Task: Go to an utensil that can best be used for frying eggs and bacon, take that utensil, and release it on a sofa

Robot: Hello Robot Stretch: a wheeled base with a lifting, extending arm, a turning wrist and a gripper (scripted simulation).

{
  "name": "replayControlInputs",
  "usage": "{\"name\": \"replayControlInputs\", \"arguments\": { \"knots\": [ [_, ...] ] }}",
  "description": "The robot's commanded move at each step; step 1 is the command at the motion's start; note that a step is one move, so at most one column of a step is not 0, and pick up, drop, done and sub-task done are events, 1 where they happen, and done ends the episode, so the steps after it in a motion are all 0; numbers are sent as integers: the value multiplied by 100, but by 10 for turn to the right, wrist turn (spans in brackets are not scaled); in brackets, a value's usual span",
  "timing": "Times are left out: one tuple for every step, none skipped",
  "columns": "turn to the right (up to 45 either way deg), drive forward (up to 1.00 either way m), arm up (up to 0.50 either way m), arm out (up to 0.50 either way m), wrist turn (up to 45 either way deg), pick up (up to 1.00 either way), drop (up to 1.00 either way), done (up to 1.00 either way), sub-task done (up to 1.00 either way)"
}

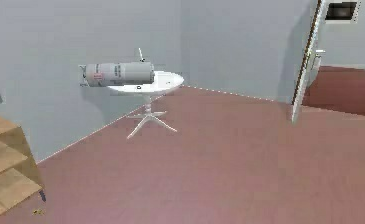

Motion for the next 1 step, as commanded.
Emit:
{"name": "replayControlInputs", "arguments": {
  "knots": [
    [450, 0, 0, 0, 0, 0, 0, 0, 0]
  ]
}}
